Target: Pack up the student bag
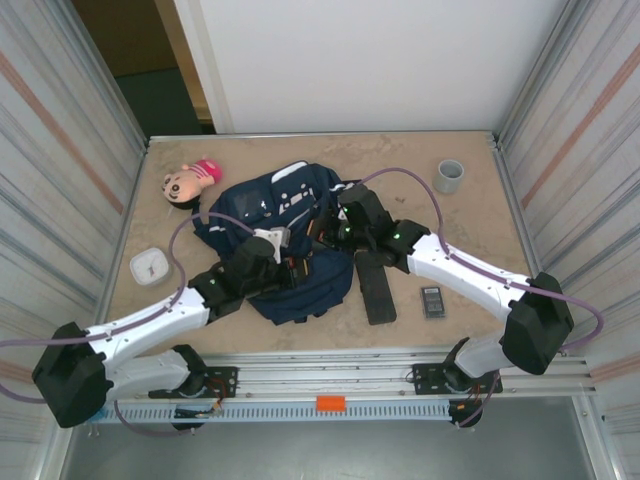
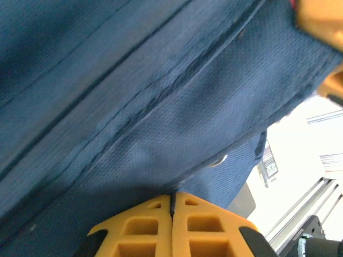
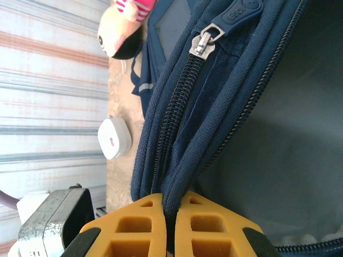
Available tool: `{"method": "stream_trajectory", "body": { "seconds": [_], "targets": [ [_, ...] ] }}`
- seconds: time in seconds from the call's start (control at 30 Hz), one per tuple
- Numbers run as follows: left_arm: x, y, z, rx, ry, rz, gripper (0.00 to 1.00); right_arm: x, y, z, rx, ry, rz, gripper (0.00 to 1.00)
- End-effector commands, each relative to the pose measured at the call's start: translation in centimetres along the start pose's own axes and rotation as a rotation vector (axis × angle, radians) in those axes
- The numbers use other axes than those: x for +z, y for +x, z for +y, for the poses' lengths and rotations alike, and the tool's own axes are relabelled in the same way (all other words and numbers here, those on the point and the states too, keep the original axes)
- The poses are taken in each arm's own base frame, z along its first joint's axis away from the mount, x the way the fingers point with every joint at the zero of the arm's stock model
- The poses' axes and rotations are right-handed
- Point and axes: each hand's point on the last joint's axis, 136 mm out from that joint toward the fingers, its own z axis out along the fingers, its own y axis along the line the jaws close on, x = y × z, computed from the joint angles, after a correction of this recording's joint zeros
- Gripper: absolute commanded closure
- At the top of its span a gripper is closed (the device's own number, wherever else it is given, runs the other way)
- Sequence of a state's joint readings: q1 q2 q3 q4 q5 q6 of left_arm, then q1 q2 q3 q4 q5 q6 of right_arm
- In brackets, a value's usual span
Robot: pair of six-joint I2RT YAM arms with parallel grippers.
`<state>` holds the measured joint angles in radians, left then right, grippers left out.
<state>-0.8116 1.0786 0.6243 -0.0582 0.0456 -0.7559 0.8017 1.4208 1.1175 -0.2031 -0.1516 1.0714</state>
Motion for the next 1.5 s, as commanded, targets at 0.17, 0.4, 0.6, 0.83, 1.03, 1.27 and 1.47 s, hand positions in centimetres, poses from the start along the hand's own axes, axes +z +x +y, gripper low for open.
{"method": "stream_trajectory", "body": {
  "seconds": [0.17,0.4,0.6,0.83,1.03,1.27,1.47],
  "targets": [
    [-2.9,0.8,5.5,-0.090,-0.135,-0.052,1.00,-3.4,-3.3,3.8,-0.020,-0.154,-0.078,1.00],
    [-2.8,-0.3,0.3,0.013,0.127,-0.039,0.57,-3.7,-3.0,4.5,-0.036,-0.169,-0.063,1.00],
    [-4.3,-3.4,-1.2,0.453,0.053,-0.085,0.41,-4.2,-2.8,4.8,-0.048,-0.188,-0.036,1.00],
    [-5.7,-1.5,-2.6,1.173,0.137,0.003,0.32,-4.9,-2.9,5.5,-0.057,-0.222,-0.015,1.00],
    [-3.1,-1.4,1.3,1.235,-0.036,0.088,0.21,-4.8,-2.8,5.5,-0.048,-0.225,-0.005,1.00],
    [-1.2,-3.9,2.6,1.181,-0.164,-0.002,0.20,-5.0,-2.6,5.6,-0.035,-0.234,0.001,1.00],
    [0.2,-3.9,4.0,1.150,-0.226,0.038,0.29,-5.0,-2.2,5.8,-0.018,-0.259,0.014,1.00]
  ]
}}
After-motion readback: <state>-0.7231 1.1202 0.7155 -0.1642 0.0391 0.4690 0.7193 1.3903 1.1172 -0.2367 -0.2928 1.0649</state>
